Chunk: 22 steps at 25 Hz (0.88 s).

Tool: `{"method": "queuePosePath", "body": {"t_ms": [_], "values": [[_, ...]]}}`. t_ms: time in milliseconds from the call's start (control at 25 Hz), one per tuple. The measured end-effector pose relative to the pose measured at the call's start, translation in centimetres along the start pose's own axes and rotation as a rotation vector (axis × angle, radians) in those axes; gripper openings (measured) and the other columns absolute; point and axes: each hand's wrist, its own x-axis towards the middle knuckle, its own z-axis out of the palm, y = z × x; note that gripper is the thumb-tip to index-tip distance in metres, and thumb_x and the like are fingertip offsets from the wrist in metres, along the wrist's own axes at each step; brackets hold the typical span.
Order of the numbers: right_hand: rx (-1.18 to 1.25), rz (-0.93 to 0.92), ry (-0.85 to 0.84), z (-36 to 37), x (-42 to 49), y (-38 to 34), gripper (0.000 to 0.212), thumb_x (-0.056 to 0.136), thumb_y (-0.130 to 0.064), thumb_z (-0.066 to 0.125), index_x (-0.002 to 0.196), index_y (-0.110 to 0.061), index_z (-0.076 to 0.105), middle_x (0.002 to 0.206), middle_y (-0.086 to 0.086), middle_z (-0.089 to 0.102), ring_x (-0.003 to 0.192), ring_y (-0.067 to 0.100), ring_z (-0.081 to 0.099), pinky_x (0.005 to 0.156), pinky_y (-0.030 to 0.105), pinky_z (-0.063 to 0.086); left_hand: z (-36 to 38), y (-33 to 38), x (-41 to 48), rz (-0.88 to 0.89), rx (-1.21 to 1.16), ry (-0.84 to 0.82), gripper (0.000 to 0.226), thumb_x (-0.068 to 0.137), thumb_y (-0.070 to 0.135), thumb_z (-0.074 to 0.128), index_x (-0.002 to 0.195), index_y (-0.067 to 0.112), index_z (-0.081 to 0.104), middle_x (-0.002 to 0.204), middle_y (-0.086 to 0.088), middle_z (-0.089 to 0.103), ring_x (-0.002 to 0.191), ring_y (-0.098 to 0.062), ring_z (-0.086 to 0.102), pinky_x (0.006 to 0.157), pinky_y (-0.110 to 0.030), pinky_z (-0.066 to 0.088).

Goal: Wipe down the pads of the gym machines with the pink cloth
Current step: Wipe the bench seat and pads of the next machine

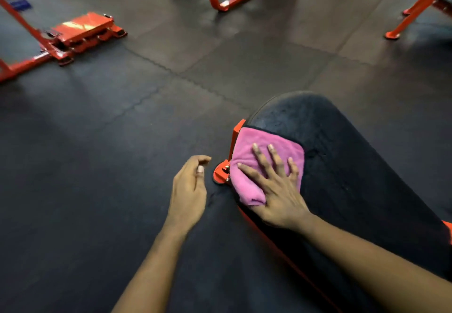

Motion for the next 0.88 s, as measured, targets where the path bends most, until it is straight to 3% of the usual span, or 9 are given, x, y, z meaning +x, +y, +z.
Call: {"method": "queuePosePath", "body": {"t_ms": [80,200,320,400,560,640,720,800,880], "values": [[-0.003,-0.013,0.087,1.4,0.0,0.6,0.079,0.085,-0.069,0.039,0.157,-0.050,0.014,0.170,-0.009,-0.004,0.157,0.027,-0.007,0.114,0.070,0.013,2.2,-2.3,-0.9,0.014,-0.032,-0.034,0.033,0.101,0.001,0.045,0.119,0.017,0.066,0.114,0.008,0.069,0.109,-0.003,0.063,0.097,-0.022,0.048],[-0.009,-0.015,0.171,2.2,-0.3,0.8,0.078,0.089,-0.057,0.049,0.156,-0.054,0.010,0.169,-0.015,-0.005,0.156,0.022,-0.009,0.117,0.068,0.010,5.0,-4.2,-2.0,0.123,-0.105,-0.149,0.047,0.095,-0.010,0.045,0.130,0.015,0.063,0.124,0.010,0.067,0.117,0.000,0.059,0.102,-0.018,0.044],[0.019,-0.035,0.218,3.0,-0.3,1.1,0.065,0.093,-0.062,0.031,0.155,-0.056,0.011,0.167,-0.022,-0.008,0.156,0.017,-0.012,0.119,0.062,0.003,7.2,-5.6,-2.5,0.258,-0.126,-0.067,0.045,0.092,-0.007,0.046,0.129,0.012,0.063,0.122,0.007,0.067,0.114,-0.005,0.062,0.098,-0.018,0.046],[0.043,-0.037,0.249,3.5,-0.2,1.3,0.065,0.092,-0.062,0.031,0.153,-0.058,0.009,0.166,-0.026,-0.007,0.155,0.013,-0.012,0.119,0.062,0.004,7.9,-6.2,-2.4,0.329,-0.083,0.025,0.040,0.091,-0.001,0.048,0.125,0.011,0.065,0.118,0.005,0.069,0.110,-0.004,0.063,0.095,-0.018,0.048],[0.142,-0.037,0.273,3.7,-0.1,1.0,0.061,0.091,-0.063,0.032,0.130,-0.083,-0.010,0.160,-0.037,-0.008,0.155,0.008,-0.008,0.120,0.065,0.002,7.8,-6.6,-2.1,0.374,-0.014,-0.021,0.040,0.094,-0.001,0.051,0.131,0.010,0.063,0.129,0.000,0.066,0.119,-0.009,0.060,0.103,-0.023,0.045],[0.165,-0.021,0.269,3.2,-0.4,0.6,0.061,0.091,-0.062,0.031,0.126,-0.085,-0.012,0.159,-0.037,-0.007,0.155,0.007,-0.008,0.120,0.064,0.002,7.2,-5.9,-2.3,0.361,0.043,-0.117,0.045,0.095,0.004,0.053,0.139,0.010,0.056,0.141,-0.002,0.058,0.131,-0.011,0.053,0.111,-0.026,0.039],[0.164,-0.008,0.244,2.8,-1.0,0.0,0.060,0.090,-0.063,0.028,0.133,-0.081,-0.009,0.162,-0.034,-0.007,0.155,0.007,-0.009,0.120,0.064,0.002,6.8,-5.0,-2.7,0.361,0.126,-0.152,0.046,0.096,0.007,0.054,0.142,0.005,0.053,0.146,-0.007,0.053,0.137,-0.015,0.047,0.115,-0.019,0.030],[0.149,-0.012,0.241,3.3,-1.7,-0.4,0.060,0.089,-0.065,0.026,0.142,-0.074,-0.001,0.164,-0.032,-0.006,0.155,0.008,-0.011,0.120,0.064,0.003,6.5,-4.2,-2.9,0.395,0.149,-0.122,0.042,0.094,0.003,0.055,0.137,0.002,0.057,0.141,-0.009,0.057,0.132,-0.016,0.049,0.107,-0.003,0.025],[0.130,-0.014,0.241,3.4,-2.0,-0.8,0.063,0.086,-0.069,0.022,0.147,-0.068,0.007,0.165,-0.028,-0.006,0.155,0.010,-0.012,0.120,0.065,0.003,6.5,-4.1,-2.7,0.468,0.109,-0.082,0.039,0.092,-0.002,0.056,0.129,0.003,0.064,0.131,-0.007,0.065,0.122,-0.010,0.055,0.099,0.000,0.028]]}}
